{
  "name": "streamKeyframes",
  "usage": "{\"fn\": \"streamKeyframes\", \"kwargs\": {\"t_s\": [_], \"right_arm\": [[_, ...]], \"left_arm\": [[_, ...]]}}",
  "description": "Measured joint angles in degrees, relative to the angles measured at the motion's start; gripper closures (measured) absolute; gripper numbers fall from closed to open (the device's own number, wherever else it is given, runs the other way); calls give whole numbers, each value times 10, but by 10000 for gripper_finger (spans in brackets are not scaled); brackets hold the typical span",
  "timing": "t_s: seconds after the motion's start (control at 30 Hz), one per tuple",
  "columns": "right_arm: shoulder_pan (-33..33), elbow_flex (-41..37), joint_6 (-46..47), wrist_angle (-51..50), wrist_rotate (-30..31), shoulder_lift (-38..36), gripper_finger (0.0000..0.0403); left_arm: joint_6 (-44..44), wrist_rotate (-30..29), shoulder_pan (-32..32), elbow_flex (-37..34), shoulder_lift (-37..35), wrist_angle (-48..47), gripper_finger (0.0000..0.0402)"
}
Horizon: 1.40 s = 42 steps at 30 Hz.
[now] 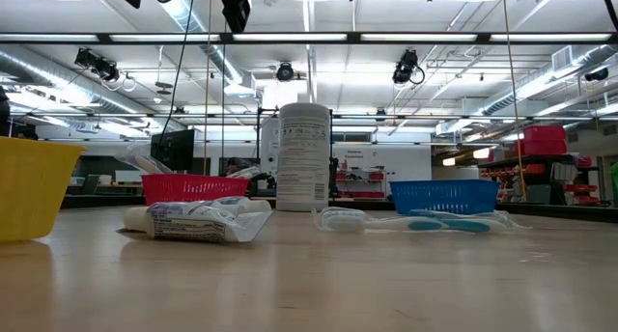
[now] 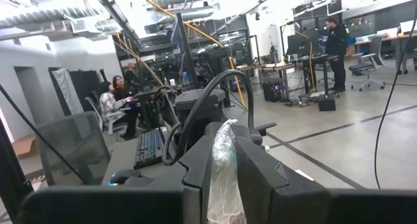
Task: Pick & Place Travel size toiletries
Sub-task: Put the green toothbrush into the orange basket
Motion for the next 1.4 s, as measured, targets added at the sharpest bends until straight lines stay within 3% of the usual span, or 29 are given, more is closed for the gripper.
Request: {"fn": "streamKeyframes", "kwargs": {"t_s": [0.53,0.97,1.13,1.4], "right_arm": [[-1,0,0,-2,3,0,339],[-1,0,0,-1,2,0,326],[-1,0,0,2,-23,0,290],[-1,0,16,5,-31,-4,185]], "left_arm": [[9,3,0,0,0,0,350],[9,2,0,0,0,0,360],[8,2,0,0,0,1,363],[10,-2,0,1,0,0,364]]}}
